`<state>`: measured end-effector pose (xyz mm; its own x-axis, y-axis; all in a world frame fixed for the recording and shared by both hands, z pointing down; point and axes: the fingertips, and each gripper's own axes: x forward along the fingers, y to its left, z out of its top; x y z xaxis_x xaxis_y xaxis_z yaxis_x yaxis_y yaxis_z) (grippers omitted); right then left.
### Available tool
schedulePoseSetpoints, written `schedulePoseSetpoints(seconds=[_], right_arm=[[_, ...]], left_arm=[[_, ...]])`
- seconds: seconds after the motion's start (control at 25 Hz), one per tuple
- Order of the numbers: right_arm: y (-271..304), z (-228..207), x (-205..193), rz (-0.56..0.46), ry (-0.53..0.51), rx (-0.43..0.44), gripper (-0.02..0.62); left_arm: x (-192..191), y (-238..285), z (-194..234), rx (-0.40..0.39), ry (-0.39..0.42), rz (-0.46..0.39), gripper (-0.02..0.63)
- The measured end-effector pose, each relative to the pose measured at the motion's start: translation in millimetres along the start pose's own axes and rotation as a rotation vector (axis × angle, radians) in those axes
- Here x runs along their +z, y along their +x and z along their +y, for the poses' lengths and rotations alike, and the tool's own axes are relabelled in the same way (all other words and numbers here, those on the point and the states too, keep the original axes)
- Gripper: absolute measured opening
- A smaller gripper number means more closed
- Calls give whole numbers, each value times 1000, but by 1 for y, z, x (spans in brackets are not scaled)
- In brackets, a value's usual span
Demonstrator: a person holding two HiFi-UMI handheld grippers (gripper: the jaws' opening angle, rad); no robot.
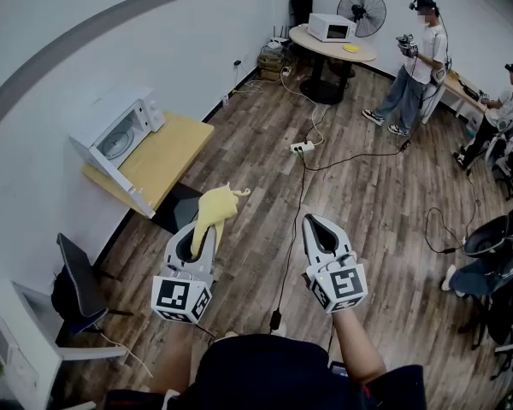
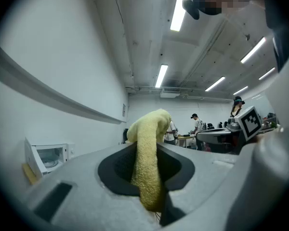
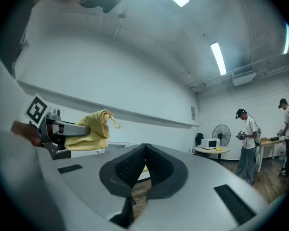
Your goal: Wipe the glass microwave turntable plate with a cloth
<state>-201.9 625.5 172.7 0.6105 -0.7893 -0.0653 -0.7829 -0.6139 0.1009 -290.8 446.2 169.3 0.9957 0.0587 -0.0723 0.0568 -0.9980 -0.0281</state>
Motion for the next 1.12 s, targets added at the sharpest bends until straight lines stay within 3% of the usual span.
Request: schedulePoseSetpoints(seconds=[0.52, 1.04, 1.12], right_arm=[[-9, -19, -3, -11, 38, 3, 9], [-34, -63, -32, 19, 53, 64, 9], [-32, -68, -38, 26, 63, 67, 9]], left_arm=[[-4, 5, -10, 30, 2, 16, 69], [-27, 18, -61, 84, -5, 43, 69], [-31, 19, -62, 95, 23, 61, 69]])
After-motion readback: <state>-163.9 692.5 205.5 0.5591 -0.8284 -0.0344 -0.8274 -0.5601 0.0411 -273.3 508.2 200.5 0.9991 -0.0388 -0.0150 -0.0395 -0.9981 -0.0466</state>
